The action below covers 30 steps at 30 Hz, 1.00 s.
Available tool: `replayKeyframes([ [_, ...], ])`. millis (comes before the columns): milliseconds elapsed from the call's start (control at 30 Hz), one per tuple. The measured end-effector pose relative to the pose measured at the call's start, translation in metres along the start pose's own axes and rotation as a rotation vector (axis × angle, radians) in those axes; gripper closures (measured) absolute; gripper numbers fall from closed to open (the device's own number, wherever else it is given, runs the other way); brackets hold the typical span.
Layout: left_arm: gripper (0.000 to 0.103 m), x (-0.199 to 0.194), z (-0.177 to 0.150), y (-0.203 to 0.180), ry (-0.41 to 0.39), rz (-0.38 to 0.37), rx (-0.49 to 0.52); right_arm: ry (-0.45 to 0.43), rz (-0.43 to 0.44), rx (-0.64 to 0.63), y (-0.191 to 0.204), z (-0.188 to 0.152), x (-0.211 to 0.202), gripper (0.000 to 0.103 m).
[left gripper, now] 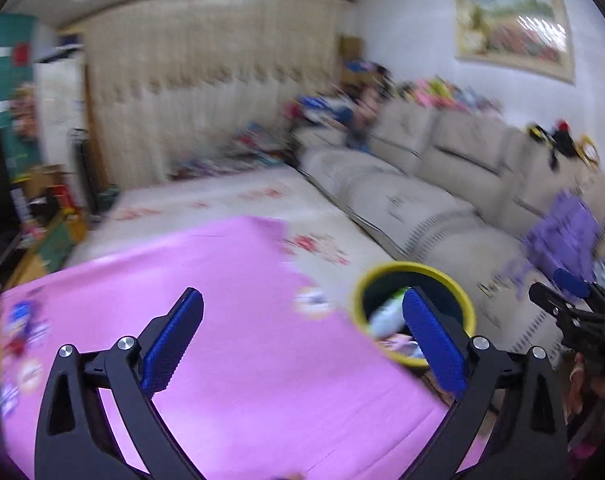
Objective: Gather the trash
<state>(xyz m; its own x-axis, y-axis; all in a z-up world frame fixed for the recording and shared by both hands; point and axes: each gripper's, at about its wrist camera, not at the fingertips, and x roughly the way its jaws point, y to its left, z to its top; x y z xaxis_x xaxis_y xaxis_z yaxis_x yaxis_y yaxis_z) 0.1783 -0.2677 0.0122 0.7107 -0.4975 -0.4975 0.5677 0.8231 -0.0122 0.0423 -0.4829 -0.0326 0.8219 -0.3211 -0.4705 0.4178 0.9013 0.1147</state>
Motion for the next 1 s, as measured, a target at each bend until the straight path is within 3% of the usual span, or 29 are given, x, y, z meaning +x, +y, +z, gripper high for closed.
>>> replayKeyframes([
  [233, 0.005, -0.122, -0.051, 0.085, -0.061, 0.242, -0.097, -0.003, 0.081, -0.1, 0.06, -0.001, -0.022, 0.013],
  [433, 0.005, -0.166, -0.087, 0.119, -0.042, 0.36, -0.177, -0.001, 0.114, -0.129, 0.09, -0.011, -0.042, 0.01],
  [733, 0.005, -0.203, -0.129, 0.147, -0.073, 0.388, -0.282, -0.001, 0.111, -0.154, 0.106, -0.021, -0.06, 0.009],
  [1000, 0.005, -0.2, -0.125, 0.137, -0.08, 0.41, -0.267, 0.008, 0.127, -0.146, 0.105, -0.021, -0.055, 0.009],
])
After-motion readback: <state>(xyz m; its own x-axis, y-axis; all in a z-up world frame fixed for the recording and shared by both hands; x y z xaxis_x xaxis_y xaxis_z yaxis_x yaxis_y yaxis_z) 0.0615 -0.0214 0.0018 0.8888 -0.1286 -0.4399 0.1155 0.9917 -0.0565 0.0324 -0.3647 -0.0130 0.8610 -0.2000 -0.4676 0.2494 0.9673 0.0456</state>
